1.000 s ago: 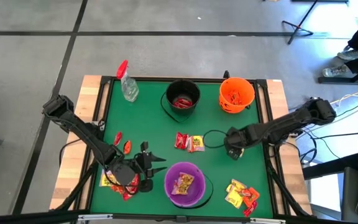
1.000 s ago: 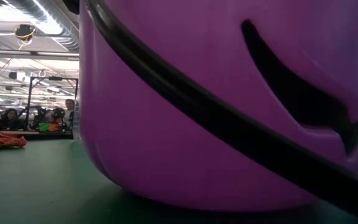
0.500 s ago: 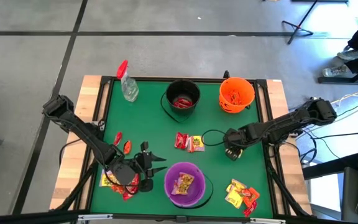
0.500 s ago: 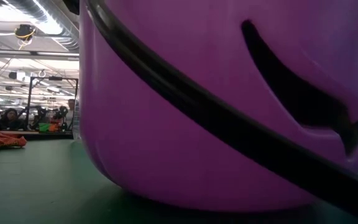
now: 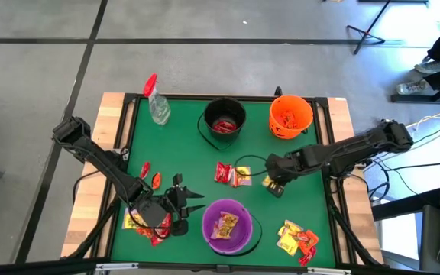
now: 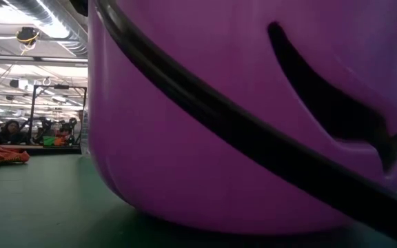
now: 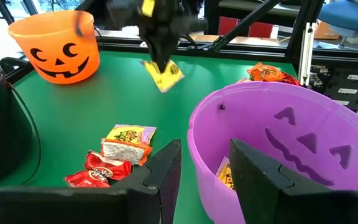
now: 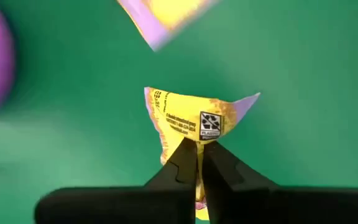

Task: Organize candy in baskets
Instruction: Put the yellow candy pack into the purple bucket

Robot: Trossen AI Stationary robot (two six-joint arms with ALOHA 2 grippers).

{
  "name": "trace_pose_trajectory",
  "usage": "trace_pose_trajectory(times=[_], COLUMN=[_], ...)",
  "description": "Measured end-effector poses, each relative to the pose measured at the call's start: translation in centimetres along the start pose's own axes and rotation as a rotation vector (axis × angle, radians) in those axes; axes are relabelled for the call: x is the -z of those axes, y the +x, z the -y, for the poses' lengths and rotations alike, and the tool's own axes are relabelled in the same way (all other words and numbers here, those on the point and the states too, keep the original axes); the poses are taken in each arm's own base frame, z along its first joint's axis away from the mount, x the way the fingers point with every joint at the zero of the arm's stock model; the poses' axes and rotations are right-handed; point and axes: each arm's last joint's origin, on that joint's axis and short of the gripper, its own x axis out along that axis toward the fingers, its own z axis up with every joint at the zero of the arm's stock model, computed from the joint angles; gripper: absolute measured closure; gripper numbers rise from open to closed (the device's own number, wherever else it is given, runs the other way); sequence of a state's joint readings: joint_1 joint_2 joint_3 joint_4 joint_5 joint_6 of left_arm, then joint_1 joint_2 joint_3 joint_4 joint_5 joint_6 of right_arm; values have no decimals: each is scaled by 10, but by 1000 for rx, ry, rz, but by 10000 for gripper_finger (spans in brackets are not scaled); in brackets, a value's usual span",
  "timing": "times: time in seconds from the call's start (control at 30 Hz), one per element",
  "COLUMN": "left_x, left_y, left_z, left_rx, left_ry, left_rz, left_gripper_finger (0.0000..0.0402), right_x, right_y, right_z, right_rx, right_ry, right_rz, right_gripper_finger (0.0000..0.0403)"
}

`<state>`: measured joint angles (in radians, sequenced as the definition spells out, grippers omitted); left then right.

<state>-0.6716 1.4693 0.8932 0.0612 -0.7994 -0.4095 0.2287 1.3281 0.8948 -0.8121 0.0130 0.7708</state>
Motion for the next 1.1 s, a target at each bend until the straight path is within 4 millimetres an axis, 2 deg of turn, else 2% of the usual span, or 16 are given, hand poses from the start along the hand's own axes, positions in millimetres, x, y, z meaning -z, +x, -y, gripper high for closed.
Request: trace_pose_trajectory(times=[0.17,0.3,0.5,0.77,0.9,1.1], left_x=[0,0,1,1,1,1], left_y=[0,0,0,0,0,0], left_z=[0,0,0,0,0,0], left_rx=[1,1,-1,-1,-1,-1], left_ry=[0,1,11,26,26,25], left_rz=[0,-1,-6,-6,-6,-5], left_gripper_finger=[276,276,276,276,276,276], right_x=[-24,-33,-33,-27,-26,-30], right_y=[-38,-64,-82,-85,-77,-59], right_z=[-23,-43,-73,-107,-124,-137], right_rx=[-90,-156,-322,-497,-557,-602], right_ry=[-49,-115,-225,-315,-362,-414], right_rz=[138,285,442,571,603,599], right_gripper_finger=[380,380,384,384,384,384])
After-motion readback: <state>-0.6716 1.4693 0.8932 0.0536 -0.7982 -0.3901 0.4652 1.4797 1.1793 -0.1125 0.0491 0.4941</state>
